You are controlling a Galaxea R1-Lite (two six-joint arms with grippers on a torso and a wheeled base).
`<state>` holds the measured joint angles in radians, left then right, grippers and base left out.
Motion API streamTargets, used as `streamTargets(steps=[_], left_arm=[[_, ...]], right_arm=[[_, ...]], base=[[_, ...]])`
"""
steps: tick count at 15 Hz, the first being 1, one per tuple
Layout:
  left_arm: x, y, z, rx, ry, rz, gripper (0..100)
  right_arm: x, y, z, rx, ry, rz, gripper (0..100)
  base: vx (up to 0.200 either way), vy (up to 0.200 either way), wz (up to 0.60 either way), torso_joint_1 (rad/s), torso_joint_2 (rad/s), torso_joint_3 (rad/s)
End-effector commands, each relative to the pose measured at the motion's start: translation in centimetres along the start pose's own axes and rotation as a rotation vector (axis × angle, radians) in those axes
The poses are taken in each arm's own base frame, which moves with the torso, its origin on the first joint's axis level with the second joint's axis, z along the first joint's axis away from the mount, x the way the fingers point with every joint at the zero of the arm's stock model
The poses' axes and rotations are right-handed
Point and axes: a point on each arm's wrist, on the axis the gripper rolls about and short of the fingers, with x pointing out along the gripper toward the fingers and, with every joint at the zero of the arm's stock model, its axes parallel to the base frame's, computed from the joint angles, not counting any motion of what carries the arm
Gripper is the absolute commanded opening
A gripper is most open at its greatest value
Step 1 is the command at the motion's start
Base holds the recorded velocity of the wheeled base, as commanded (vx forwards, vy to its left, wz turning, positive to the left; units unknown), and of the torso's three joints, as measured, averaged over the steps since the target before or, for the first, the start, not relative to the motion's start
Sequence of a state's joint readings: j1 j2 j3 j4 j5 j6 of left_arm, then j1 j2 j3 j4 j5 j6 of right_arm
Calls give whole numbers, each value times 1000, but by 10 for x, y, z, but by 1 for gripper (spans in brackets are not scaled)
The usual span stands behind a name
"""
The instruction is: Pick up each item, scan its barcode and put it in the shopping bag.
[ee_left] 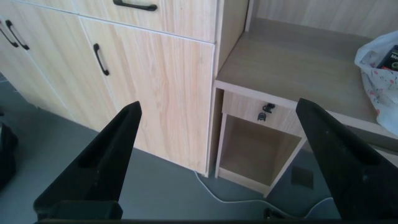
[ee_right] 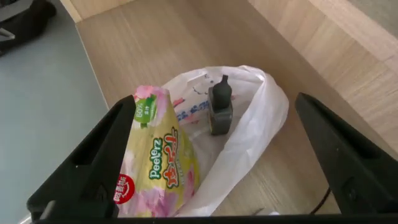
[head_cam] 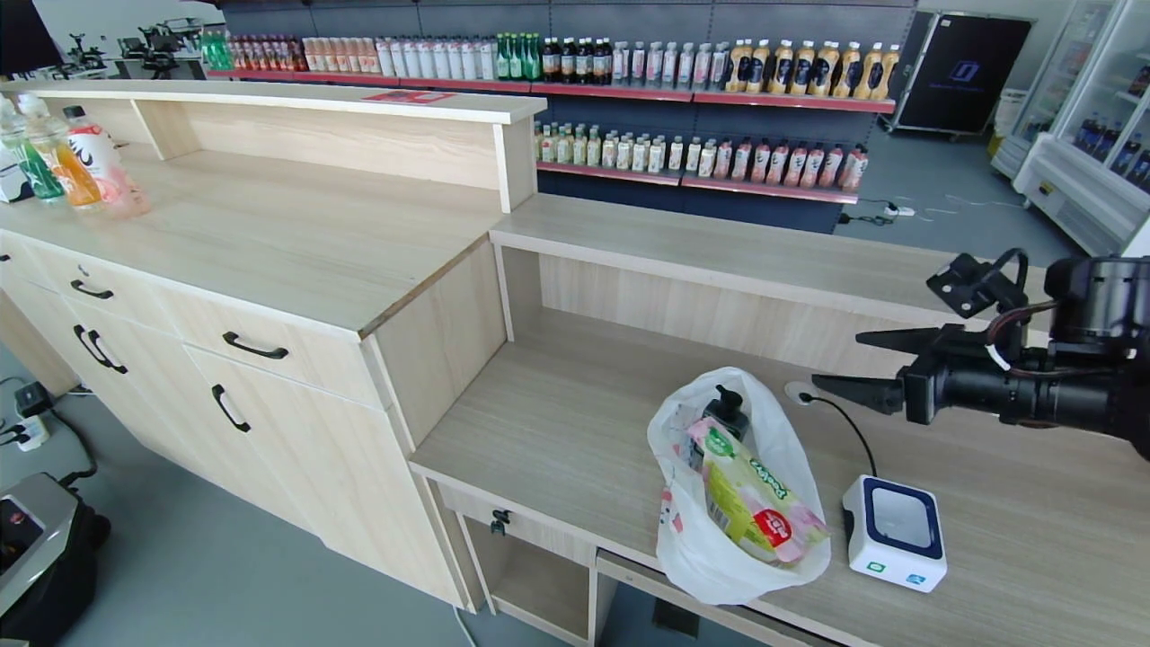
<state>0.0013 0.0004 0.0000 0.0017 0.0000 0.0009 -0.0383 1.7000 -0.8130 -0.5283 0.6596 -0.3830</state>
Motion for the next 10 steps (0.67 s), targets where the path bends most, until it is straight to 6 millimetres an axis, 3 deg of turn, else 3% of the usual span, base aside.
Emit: streamTargets(steps=[1, 2, 6, 8, 10], left_arm=[[0, 0, 0, 1, -1, 0, 100], [0, 0, 0, 1, 1, 0, 100], [0, 0, 0, -1, -1, 0, 100], [0, 0, 0, 1, -1, 0, 100], [0, 0, 0, 1, 1, 0, 100]], right_arm=[[-50, 8, 25, -95, -81, -104, 100], [-61, 6, 28, -147, -81, -155, 100], [-92, 11, 43, -199, -37, -406, 100], [-104, 16, 62, -122, -93, -530, 100], [-109, 21, 68, -21, -111, -651, 100]], base=[[0, 0, 0, 0, 0, 0], [0, 0, 0, 0, 0, 0], [0, 0, -600, -63, 118, 63], [0, 0, -600, -154, 317, 161], [0, 0, -600, -168, 330, 156]])
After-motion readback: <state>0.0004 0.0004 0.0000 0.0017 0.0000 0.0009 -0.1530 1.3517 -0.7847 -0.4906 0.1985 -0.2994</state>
